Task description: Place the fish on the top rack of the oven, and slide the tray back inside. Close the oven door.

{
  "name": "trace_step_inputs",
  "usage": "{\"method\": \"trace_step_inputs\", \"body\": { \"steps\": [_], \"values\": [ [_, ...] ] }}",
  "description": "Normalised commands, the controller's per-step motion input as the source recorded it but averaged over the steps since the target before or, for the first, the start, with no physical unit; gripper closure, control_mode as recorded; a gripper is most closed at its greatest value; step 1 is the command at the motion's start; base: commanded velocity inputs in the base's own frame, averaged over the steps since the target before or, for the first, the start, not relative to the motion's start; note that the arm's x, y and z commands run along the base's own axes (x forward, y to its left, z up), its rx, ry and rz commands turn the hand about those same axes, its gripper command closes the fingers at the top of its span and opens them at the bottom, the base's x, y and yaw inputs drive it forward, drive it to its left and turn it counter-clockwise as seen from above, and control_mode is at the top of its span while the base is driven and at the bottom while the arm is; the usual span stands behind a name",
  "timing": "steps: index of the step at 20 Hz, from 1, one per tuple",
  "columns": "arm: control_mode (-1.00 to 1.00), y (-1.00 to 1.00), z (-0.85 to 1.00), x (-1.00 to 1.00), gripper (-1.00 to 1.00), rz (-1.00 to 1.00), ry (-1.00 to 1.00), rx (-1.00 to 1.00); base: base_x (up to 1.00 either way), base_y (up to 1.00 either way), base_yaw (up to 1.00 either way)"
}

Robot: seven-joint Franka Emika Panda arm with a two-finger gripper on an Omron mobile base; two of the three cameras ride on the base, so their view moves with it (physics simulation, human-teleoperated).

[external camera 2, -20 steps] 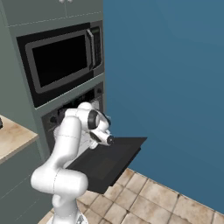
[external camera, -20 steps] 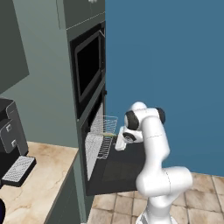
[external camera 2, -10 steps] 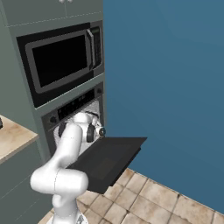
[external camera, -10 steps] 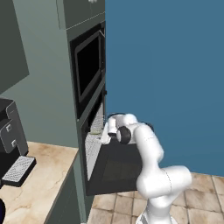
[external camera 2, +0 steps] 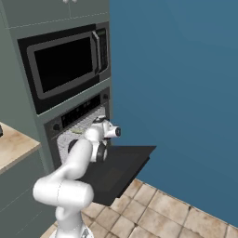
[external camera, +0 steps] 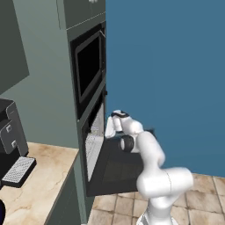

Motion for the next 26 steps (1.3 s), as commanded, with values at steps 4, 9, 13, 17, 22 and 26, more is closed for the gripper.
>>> {"method": "trace_step_inputs", "body": {
  "steps": [4, 9, 13, 17, 22, 26],
  "values": [
    [-1.0, -1.0, 1.0, -0.22, -1.0, 0.0, 0.04, 0.0, 0.0, 0.0, 0.0],
    [-1.0, -1.0, 1.0, -0.82, -1.0, -0.01, 0.02, 0.0, 0.0, 0.0, 0.0],
    [-1.0, -1.0, 0.94, -1.0, -1.0, -0.1, 0.14, 0.0, 0.0, 0.0, 0.0],
    [-1.0, -0.96, 0.62, -1.0, -1.0, -0.1, 0.11, 0.0, 0.0, 0.0, 0.0],
    [-1.0, -0.81, 0.57, -1.0, -1.0, -0.06, -0.01, -0.01, 0.0, 0.0, 0.0],
    [-1.0, -0.75, 0.56, -1.0, -1.0, -0.02, -0.04, -0.03, 0.0, 0.0, 0.0]
  ]
}}
